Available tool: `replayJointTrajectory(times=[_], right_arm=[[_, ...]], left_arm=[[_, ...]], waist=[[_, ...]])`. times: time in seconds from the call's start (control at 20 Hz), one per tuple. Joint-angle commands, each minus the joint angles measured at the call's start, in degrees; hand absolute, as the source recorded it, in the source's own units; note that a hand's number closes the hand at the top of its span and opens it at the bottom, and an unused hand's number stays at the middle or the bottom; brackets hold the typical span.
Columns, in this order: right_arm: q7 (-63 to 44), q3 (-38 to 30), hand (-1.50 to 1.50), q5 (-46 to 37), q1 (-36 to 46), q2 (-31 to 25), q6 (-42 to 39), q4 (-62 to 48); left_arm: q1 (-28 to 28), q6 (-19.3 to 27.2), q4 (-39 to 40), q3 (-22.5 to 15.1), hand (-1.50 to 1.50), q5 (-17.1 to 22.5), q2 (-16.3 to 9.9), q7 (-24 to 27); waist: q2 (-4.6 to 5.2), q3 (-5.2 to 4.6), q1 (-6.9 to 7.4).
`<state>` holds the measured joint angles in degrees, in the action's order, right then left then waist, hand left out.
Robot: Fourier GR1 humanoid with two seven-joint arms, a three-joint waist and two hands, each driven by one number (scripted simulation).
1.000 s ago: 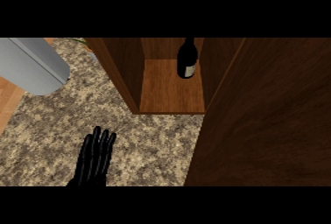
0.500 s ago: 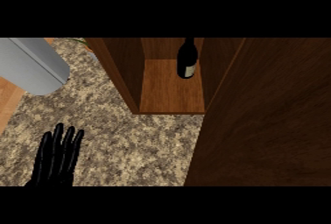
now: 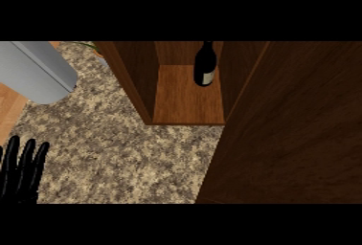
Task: Pick up the wine, place it into the cabinet and close the cabinet
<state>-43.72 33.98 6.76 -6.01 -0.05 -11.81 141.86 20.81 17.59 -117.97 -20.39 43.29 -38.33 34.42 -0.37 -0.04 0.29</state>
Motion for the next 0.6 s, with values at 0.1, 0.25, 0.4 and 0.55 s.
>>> replayJointTrajectory(times=[0.1,0.25,0.4,0.55], right_arm=[[-1.34,14.90,1.50,-7.35,0.48,0.05,4.74,5.64],[-2.21,19.12,1.50,-10.65,5.82,0.04,10.74,3.67],[1.60,20.99,1.50,-10.66,7.63,-0.04,14.95,-2.09],[3.15,24.32,1.50,-13.53,6.20,-0.12,16.69,-2.24]], left_arm=[[3.53,-5.61,-0.29,8.88,-1.50,5.14,-3.53,-1.40],[3.35,-7.26,2.30,9.84,-1.50,4.25,-2.97,-0.79],[2.31,-10.36,2.95,12.99,-1.50,7.81,-4.68,-3.17],[1.35,-10.36,4.28,14.73,-1.50,7.76,-5.35,-4.07]], waist=[[-0.09,-0.04,-0.21],[-0.03,-0.09,-0.15],[-0.01,-0.13,0.10],[-0.22,-0.15,-0.45]])
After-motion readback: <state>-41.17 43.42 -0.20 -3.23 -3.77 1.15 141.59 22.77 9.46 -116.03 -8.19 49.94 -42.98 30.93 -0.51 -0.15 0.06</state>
